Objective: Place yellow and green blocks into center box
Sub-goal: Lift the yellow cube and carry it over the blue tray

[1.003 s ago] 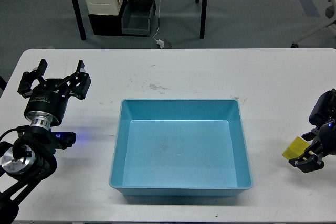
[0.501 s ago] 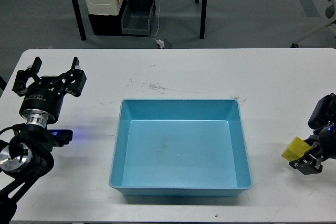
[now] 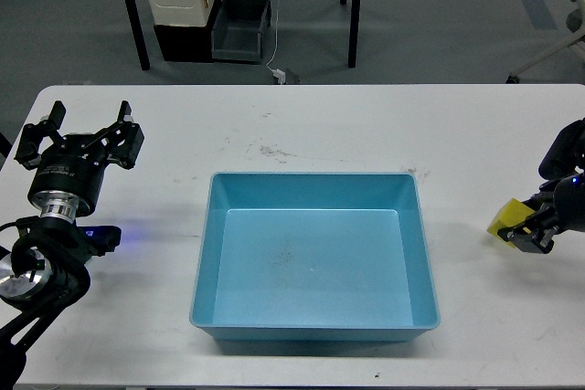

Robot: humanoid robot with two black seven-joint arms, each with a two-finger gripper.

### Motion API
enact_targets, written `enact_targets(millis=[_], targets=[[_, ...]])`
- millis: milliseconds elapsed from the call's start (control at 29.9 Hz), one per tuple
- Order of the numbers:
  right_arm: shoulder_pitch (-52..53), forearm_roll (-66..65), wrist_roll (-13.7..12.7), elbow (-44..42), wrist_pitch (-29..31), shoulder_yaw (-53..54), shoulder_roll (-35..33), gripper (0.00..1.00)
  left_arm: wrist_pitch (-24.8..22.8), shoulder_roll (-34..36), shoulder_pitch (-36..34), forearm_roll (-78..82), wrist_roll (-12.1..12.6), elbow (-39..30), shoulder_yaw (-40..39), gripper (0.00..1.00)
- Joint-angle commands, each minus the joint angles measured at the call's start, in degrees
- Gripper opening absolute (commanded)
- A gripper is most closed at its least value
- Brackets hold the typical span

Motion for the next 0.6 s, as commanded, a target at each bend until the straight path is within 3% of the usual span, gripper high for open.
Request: enact_targets(millis=[0, 368, 568], targets=[[7.8, 0.1, 0.0, 0.7, 0.0, 0.2, 0.5, 0.04, -0.1, 0.2, -0.1, 0.1, 0.0, 0.0, -0.2, 1.0], [23.5, 5.8, 0.0, 11.2, 0.0, -4.7, 13.0, 0.05, 0.6, 1.7, -0.2, 0.0, 0.0, 0.3, -2.7, 1.0], [23.9, 5.5, 0.0, 10.5, 0.0, -9.7, 22.0, 0.06, 0.6, 2.3, -0.3, 0.0, 0.0, 0.3, -4.4, 1.0]])
